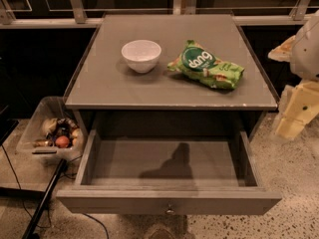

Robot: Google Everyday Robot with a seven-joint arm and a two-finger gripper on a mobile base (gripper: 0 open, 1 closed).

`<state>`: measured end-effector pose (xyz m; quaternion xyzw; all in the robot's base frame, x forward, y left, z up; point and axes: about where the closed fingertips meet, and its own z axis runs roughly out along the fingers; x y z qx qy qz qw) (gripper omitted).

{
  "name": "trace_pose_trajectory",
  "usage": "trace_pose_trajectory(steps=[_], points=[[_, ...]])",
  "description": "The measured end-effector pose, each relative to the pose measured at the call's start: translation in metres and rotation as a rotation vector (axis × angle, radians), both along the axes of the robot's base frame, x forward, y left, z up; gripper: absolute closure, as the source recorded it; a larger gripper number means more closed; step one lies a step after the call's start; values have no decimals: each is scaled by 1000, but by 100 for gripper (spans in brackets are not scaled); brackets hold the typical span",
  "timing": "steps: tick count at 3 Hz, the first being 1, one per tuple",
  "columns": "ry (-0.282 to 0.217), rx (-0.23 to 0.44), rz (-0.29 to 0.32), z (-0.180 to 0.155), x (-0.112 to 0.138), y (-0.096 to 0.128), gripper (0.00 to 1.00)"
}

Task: Close top drawer

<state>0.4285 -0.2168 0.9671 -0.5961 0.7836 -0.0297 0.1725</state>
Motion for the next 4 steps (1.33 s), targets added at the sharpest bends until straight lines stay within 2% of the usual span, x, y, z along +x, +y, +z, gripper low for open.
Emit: trace_pose_trajectory(steps=[1, 3, 4], points=[[-13, 65, -14, -18, -20, 2, 17], [-7, 185, -50, -89, -48, 5, 63], [-7, 187, -53, -96, -49, 4, 87]])
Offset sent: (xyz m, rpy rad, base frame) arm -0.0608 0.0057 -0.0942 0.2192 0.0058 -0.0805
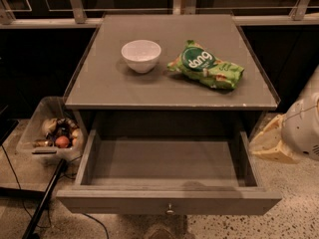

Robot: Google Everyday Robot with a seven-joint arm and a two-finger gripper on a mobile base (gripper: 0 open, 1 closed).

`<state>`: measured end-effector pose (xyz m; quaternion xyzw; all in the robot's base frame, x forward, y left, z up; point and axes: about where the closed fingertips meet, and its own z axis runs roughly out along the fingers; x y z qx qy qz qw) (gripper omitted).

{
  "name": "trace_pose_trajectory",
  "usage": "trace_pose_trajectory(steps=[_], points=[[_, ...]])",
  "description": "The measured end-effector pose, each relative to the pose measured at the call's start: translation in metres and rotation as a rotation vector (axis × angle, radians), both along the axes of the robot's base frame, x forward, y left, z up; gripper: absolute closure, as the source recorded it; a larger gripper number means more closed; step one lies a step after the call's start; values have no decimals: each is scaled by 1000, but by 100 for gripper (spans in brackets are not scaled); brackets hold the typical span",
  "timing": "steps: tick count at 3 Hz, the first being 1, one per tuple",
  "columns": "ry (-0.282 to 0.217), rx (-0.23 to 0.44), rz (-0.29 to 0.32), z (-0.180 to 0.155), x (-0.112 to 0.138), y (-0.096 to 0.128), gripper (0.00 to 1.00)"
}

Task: Close top drawer

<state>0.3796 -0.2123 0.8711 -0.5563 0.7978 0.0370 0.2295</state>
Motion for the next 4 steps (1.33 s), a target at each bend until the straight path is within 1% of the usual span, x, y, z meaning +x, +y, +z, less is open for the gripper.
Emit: trace_pose_trajectory(steps=[1, 2, 3, 4], points=[[0, 0, 0, 0, 0, 0, 100], [13, 19, 4, -7, -2, 5, 100], [52, 32, -27, -34, -5, 16, 100], [86, 65, -66, -69, -13, 25, 100]])
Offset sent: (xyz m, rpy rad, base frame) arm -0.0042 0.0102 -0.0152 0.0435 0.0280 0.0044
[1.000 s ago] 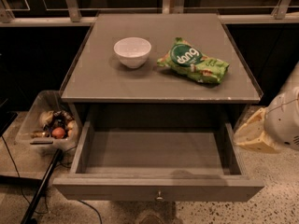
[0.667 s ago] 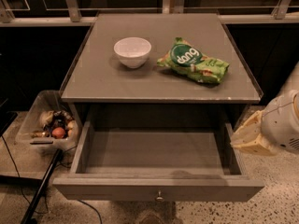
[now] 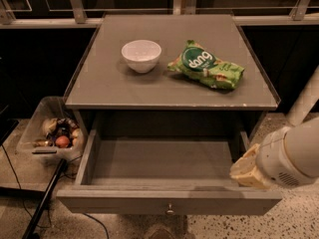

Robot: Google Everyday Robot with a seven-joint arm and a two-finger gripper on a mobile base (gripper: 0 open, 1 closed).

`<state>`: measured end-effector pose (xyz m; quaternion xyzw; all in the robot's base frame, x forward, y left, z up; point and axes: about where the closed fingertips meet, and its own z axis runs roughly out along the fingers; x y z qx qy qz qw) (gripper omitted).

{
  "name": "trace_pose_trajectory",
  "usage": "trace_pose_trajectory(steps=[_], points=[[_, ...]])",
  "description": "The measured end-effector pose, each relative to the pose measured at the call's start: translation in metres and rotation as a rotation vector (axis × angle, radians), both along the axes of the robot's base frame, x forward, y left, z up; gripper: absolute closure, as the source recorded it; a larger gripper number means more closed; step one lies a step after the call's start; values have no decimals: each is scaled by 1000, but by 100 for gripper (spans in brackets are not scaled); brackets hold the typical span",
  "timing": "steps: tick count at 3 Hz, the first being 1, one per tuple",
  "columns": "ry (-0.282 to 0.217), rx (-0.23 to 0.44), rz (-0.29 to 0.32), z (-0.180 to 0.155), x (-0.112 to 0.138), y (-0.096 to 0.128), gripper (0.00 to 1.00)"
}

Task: Close top drawer

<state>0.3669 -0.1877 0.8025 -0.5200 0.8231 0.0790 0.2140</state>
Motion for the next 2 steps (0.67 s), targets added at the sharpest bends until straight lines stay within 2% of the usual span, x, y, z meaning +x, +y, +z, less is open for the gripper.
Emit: trace_pose_trajectory(steps=[1, 2], points=[[-11, 38, -37, -25, -11, 8, 100], [-49, 82, -45, -44, -25, 14, 100]])
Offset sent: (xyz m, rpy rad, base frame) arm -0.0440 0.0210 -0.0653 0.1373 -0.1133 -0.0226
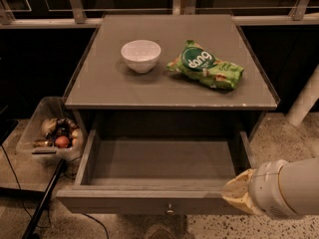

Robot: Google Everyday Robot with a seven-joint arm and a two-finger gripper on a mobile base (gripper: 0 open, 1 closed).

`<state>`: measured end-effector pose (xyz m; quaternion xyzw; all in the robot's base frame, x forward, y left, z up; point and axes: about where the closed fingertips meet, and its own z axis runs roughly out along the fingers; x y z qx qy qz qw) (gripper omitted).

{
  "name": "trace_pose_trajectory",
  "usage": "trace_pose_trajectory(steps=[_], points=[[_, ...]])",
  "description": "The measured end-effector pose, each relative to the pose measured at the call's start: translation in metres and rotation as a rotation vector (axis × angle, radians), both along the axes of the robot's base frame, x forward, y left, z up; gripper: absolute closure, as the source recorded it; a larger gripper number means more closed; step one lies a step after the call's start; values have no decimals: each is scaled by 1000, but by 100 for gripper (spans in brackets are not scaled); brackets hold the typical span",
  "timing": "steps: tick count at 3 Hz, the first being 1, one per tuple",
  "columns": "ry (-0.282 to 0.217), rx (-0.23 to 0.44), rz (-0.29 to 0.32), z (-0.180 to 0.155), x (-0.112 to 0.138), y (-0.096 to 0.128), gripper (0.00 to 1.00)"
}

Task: Close top drawer

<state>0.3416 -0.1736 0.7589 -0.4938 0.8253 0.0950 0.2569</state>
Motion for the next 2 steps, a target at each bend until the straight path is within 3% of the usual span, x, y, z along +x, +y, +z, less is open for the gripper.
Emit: trace_pose_trajectory(steps=[1, 2], points=[[-41, 40, 69, -7, -11, 5, 100], [-81, 14, 137, -5, -11, 6, 100]])
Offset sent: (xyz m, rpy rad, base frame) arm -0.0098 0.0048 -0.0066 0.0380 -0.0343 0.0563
